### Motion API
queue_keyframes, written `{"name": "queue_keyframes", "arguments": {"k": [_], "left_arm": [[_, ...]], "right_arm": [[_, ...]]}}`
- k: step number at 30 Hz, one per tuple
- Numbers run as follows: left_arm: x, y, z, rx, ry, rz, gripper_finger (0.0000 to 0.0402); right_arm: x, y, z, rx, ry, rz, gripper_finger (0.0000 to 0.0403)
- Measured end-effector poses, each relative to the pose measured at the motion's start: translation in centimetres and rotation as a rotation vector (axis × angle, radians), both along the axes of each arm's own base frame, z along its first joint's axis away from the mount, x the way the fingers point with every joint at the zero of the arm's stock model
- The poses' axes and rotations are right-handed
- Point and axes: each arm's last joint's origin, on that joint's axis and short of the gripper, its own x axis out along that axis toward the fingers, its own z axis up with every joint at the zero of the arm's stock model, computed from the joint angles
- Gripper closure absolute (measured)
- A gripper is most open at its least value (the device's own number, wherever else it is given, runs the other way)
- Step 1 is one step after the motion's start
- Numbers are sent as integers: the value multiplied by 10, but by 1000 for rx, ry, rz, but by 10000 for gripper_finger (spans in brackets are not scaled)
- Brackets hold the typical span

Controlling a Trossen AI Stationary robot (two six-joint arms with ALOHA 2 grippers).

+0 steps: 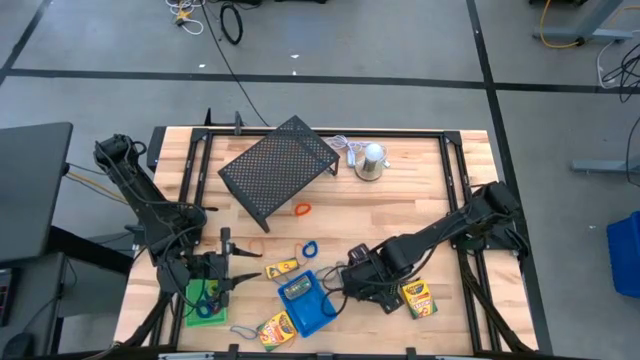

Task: Pick & Place Office Desk Supplies
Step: Put the blue rubber band into the black bin

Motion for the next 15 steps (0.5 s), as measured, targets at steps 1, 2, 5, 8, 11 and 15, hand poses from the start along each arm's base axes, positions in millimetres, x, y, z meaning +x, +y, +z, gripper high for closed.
{"name": "queue_keyframes", "arguments": {"k": [1, 2, 5, 8, 11, 15], "left_arm": [[0, 0, 0, -3, 0, 0, 200], [0, 0, 0, -5, 0, 0, 200], [0, 0, 0, -9, -1, 0, 200], [0, 0, 0, -10, 2, -7, 200], [0, 0, 0, -9, 2, -7, 200], [0, 0, 0, -9, 2, -7, 200]], "right_arm": [[-1, 0, -5, 5, 6, -6, 403], [-2, -1, -10, 8, 15, -12, 403], [-6, -6, -25, -20, 38, -49, 403], [-6, -9, -32, -30, 32, -90, 398], [-5, -10, -32, -54, 11, -130, 366], [-5, -10, -32, -75, 2, -157, 294]]}}
